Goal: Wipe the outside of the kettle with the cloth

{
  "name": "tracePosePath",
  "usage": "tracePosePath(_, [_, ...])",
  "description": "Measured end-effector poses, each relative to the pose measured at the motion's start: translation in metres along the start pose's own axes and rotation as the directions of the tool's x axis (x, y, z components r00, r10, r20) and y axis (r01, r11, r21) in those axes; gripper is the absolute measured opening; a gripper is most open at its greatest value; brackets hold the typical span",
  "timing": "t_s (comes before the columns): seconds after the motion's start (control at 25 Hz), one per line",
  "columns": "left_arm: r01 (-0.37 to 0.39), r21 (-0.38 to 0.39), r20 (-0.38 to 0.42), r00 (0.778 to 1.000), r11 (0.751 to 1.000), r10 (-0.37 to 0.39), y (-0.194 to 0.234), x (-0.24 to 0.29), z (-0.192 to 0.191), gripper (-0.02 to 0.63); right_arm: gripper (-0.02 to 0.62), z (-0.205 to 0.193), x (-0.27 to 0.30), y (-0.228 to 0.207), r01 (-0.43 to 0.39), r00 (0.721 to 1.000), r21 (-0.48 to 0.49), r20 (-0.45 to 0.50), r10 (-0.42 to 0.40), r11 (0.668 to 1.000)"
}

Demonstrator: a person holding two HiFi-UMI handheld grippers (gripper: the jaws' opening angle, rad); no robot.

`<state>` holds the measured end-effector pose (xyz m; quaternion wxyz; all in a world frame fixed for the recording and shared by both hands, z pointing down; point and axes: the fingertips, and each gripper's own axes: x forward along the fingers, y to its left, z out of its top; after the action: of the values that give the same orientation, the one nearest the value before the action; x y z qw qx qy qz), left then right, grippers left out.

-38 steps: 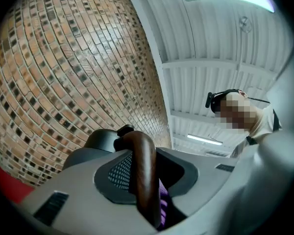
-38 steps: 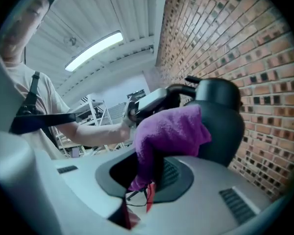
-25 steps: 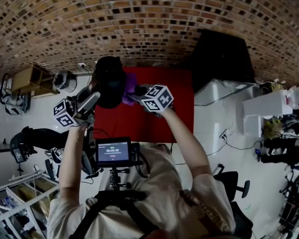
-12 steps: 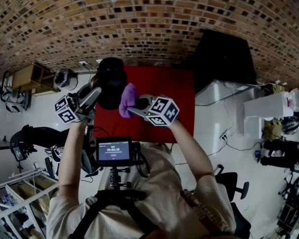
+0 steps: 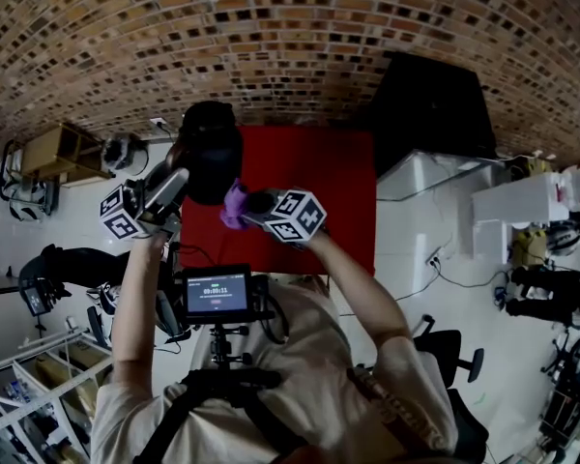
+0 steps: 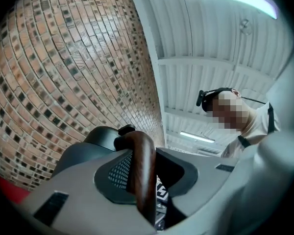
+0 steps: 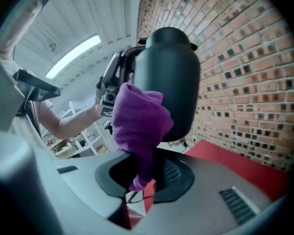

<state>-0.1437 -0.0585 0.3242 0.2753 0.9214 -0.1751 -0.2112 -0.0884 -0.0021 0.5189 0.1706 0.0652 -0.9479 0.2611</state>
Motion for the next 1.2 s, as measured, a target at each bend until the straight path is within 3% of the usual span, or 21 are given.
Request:
tracePosePath(0.2, [0.038, -0.006, 0.039, 0.999, 0.999, -0.038, -0.020, -0.001, 0.014, 0.100, 0.084, -0.001, -0.025, -0.085, 0.178, 0.976, 0.156, 0.098, -0.195, 0.971])
tracePosePath(0.28, [0.034, -0.005, 0.061, 0.998, 0.999, -0.034, -0.022, 0.002, 0.017, 0.100, 0.084, -0.004, -0.028, -0.100, 0.196, 0.970, 0.180, 0.111, -0.218, 0.964])
tracePosePath(0.36, [0.021, 0.011, 0.060, 0.998, 1.000, -0.022, -0.021, 0.008, 0.017, 0.100, 0.084, -0.019, -0.023, -0.087, 0.156, 0.981, 0.153, 0.094, -0.171, 0.976])
tracePosePath(0.48, [0.007, 0.036, 0.041, 0.999, 0.999, -0.009, -0.019, 0.018, 0.016, 0.100, 0.084, -0.039, 0.003, -0.026, -0.001, 0.997, 0.072, 0.080, -0.005, 0.997])
tracePosePath(0.6, [0.015, 0.027, 0.050, 0.999, 1.000, -0.016, -0.015, 0.025, 0.018, 0.100, 0.084, -0.019, 0.031, 0.033, -0.154, 0.976, -0.022, 0.154, 0.156, 0.988])
tracePosePath(0.76, [0.031, -0.016, 0.044, 0.999, 0.999, -0.030, -0.015, 0.024, 0.007, 0.100, 0.084, 0.011, 0.050, 0.053, -0.202, 0.940, -0.081, 0.262, 0.216, 0.976])
tracePosePath(0.96, [0.077, -0.039, 0.062, 0.995, 0.996, -0.075, -0.027, 0.022, 0.005, 0.100, 0.083, 0.002, 0.023, 0.024, -0.163, 0.928, -0.028, 0.335, 0.163, 0.986])
tracePosePath(1.2, [0.130, -0.032, 0.090, 0.988, 0.991, -0.126, -0.040, 0.008, 0.008, 0.100, 0.083, -0.005, -0.003, -0.045, -0.019, 0.939, 0.072, 0.345, -0.007, 0.997])
